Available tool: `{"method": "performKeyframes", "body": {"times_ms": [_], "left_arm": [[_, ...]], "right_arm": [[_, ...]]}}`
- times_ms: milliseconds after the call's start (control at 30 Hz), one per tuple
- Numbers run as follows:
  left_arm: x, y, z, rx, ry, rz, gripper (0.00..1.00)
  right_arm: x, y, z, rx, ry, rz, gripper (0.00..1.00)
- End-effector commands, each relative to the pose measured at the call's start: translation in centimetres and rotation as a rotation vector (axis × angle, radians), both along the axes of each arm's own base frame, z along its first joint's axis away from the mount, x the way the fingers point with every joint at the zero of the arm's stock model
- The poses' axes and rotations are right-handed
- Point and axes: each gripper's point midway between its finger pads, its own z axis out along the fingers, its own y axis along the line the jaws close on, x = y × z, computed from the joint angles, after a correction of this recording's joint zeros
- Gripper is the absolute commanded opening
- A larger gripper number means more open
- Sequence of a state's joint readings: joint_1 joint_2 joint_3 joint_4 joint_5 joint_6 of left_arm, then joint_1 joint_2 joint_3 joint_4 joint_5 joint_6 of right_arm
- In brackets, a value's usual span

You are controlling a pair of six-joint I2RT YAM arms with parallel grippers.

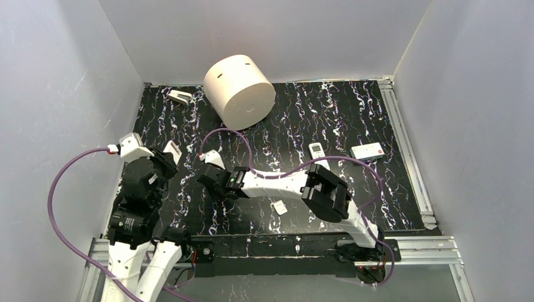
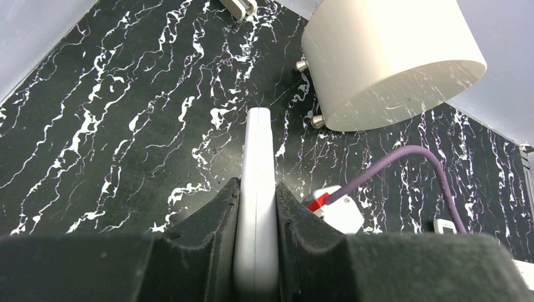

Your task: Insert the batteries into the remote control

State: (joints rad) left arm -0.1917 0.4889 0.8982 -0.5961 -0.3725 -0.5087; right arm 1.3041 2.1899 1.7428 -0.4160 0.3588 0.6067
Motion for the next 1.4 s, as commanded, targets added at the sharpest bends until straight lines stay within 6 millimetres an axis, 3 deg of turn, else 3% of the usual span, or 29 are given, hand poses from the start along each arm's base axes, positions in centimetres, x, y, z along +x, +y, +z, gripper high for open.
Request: {"method": "performKeyframes", "body": {"times_ms": [0, 433, 667, 800, 900, 1100, 1233, 1367], "left_arm": [[-0.2, 0.8, 1.3, 0.027, -0.035, 0.026, 0.00], [0.3, 0.1, 0.6, 0.013, -0.019, -0.002, 0.00], [0.3, -0.1, 0.4, 0.009, -0.019, -0.012, 0.00], [0.7, -0.7, -0.2, -0.001, -0.009, -0.037, 0.00], [1.3, -1.6, -1.6, -0.009, 0.034, -0.083, 0.00], [2.7, -6.3, -4.7, -0.093, 0.123, -0.308, 0.00], [3.7, -12.0, -4.1, -0.225, 0.085, -0.593, 0.00], [4.0, -16.1, -3.3, -0.371, 0.043, -0.801, 0.00]], "right_arm": [[1.8, -0.1, 0.5, -0.044, -0.069, -0.048, 0.50], [1.6, -0.4, -2.9, -0.128, -0.057, -0.019, 0.39], [0.8, -1.5, -4.1, -0.205, -0.001, -0.010, 0.21], [1.1, -2.4, -3.3, -0.213, -0.015, -0.040, 0.10], [1.8, -3.0, -1.4, -0.190, -0.046, -0.073, 0.10], [3.3, -6.6, 2.7, -0.093, -0.051, -0.130, 0.10], [4.6, -11.1, 4.8, -0.024, -0.020, -0.210, 0.10], [5.7, -15.8, 8.3, 0.088, -0.032, -0.302, 0.11]]}}
